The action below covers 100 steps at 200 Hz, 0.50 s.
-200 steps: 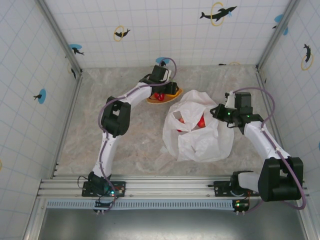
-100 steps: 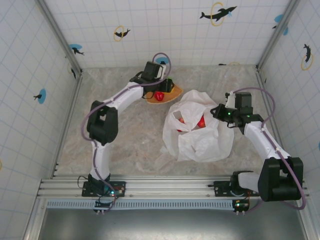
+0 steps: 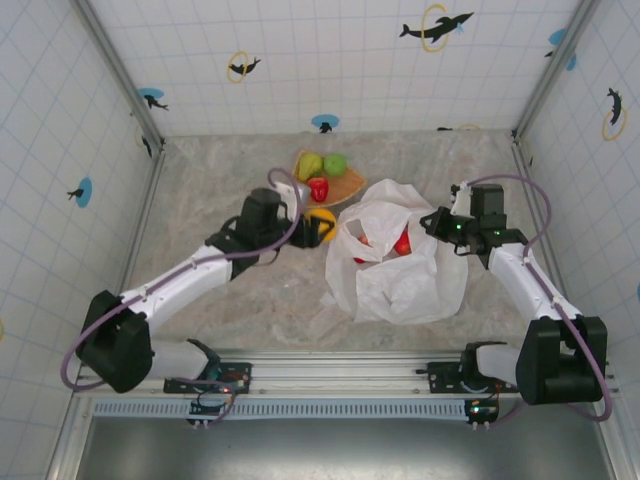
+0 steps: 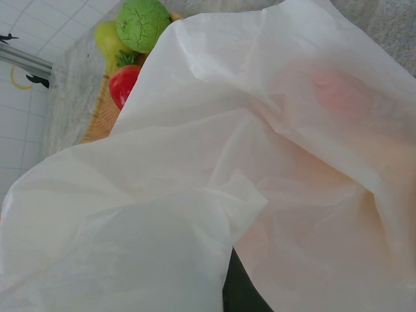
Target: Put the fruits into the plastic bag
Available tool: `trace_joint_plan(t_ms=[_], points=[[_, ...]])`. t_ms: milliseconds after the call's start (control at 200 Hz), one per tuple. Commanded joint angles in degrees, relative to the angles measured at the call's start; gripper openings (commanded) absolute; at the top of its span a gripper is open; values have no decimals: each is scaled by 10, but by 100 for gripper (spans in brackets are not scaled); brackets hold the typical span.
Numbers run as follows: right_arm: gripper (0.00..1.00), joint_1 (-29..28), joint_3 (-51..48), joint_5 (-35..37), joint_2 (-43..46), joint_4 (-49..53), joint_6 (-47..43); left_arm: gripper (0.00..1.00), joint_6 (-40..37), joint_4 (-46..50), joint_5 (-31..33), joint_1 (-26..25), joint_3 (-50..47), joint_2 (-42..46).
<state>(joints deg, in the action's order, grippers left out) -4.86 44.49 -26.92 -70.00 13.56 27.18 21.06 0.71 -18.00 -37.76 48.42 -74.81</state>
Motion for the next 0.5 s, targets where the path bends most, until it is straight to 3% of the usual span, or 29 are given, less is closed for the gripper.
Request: trace_joint_plan(t_ms=[0,200,495], points=[[3,1,1,-7,10,-17,5,49,-5,-8,-10,-56,-45,10],[3,0,4,-11,12,-23,15,48,-14,-12,8,-122,-32,-73],[3,0,5,-14,17,-13,15,48,-22,-30,32,-133,44,-216]])
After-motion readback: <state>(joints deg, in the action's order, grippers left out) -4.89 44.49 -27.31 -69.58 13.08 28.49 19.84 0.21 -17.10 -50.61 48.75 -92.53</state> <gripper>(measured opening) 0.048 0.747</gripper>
